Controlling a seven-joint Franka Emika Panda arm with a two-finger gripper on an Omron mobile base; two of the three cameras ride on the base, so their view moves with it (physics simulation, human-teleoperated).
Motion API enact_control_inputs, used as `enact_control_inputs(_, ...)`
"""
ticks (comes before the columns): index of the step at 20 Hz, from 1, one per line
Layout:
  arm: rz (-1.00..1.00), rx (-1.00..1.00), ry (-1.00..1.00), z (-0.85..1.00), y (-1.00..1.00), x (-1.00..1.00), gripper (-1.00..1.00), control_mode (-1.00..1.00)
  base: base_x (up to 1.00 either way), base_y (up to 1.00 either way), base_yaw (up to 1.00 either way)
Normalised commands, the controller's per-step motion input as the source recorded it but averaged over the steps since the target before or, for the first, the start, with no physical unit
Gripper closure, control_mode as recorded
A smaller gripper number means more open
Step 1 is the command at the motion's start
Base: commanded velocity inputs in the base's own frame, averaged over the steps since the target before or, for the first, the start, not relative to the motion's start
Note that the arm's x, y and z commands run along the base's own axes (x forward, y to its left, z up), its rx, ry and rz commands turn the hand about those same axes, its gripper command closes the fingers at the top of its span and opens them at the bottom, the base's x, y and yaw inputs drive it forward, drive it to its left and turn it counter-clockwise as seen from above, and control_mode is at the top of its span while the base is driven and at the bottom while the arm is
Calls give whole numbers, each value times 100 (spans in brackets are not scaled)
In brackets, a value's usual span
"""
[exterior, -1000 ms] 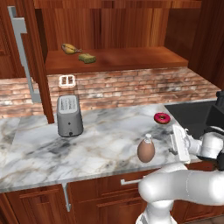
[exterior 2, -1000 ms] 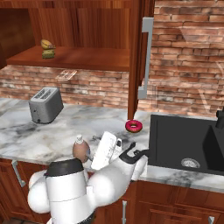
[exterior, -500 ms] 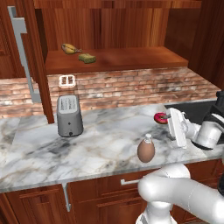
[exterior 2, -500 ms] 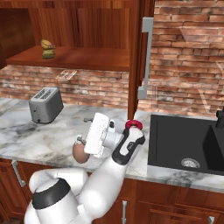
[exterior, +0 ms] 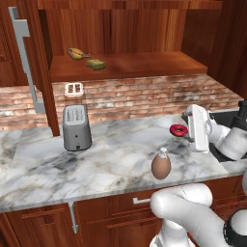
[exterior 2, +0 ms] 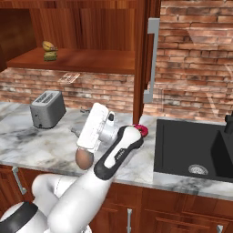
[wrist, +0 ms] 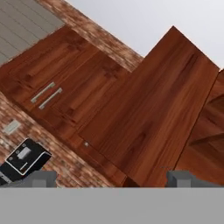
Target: Pick the sponge and soap dispenser from the cabinet and place them on the counter.
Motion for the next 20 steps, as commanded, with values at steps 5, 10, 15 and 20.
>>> enact_control_inputs(5, -40, -2, 2, 35, 38, -30, -100, -100, 0, 0, 0)
enact_control_inputs(10, -41, -2, 13, 55, 25, -23, -100, -100, 0, 0, 0)
enact_control_inputs(15, -32, 0, 31, 66, 23, -27, -100, -100, 0, 0, 0)
enact_control_inputs(20, -16, 0, 33, 64, 12, -24, -100, -100, 0, 0, 0)
